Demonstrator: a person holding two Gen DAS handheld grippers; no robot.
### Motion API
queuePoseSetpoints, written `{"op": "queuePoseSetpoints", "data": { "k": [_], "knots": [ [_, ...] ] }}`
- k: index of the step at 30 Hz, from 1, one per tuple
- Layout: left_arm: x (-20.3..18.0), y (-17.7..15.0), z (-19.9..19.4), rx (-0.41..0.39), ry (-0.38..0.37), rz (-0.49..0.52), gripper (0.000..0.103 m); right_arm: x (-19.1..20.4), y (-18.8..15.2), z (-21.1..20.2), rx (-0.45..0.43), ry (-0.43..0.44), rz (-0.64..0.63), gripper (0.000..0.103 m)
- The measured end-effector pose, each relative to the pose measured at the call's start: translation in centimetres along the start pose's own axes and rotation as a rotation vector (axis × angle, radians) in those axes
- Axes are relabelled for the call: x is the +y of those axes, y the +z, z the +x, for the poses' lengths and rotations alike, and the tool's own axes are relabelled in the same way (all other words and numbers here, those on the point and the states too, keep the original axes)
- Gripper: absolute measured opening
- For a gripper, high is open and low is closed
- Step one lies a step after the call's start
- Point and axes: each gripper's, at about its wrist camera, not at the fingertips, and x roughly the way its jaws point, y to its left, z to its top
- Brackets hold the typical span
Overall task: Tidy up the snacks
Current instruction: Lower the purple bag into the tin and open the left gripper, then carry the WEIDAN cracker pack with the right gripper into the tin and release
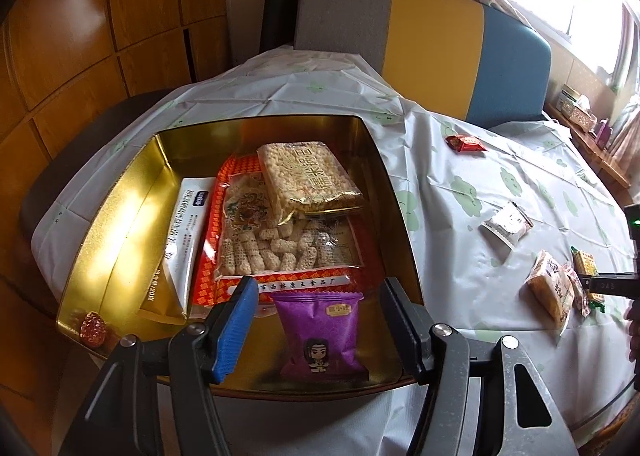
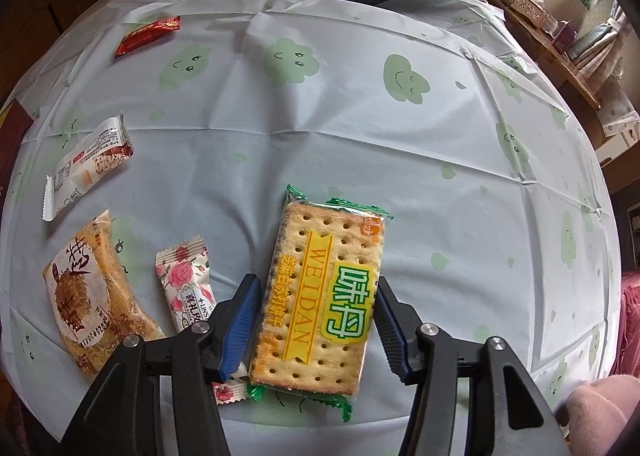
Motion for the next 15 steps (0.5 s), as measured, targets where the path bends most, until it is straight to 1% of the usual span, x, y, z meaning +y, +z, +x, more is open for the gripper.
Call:
{"op": "queuePoseSetpoints", "data": {
  "k": [7,11,15],
  "knots": [
    [0.8,0.0,0.2,0.019,0.011,-0.028,0.064,-0.2,0.0,-0.1,-0.003,0.003,0.002,0.054],
    [1.0,-0.1,0.4,0.022,0.018,-0.025,0.064,-0.2,-0.1,-0.1,-0.003,0.004,0.004,0.054],
    [1.5,-0.1,0.9,0.040,0.028,-0.019,0.064,-0.7,0.3,-0.2,0.001,0.022,0.032,0.051]
  ]
}}
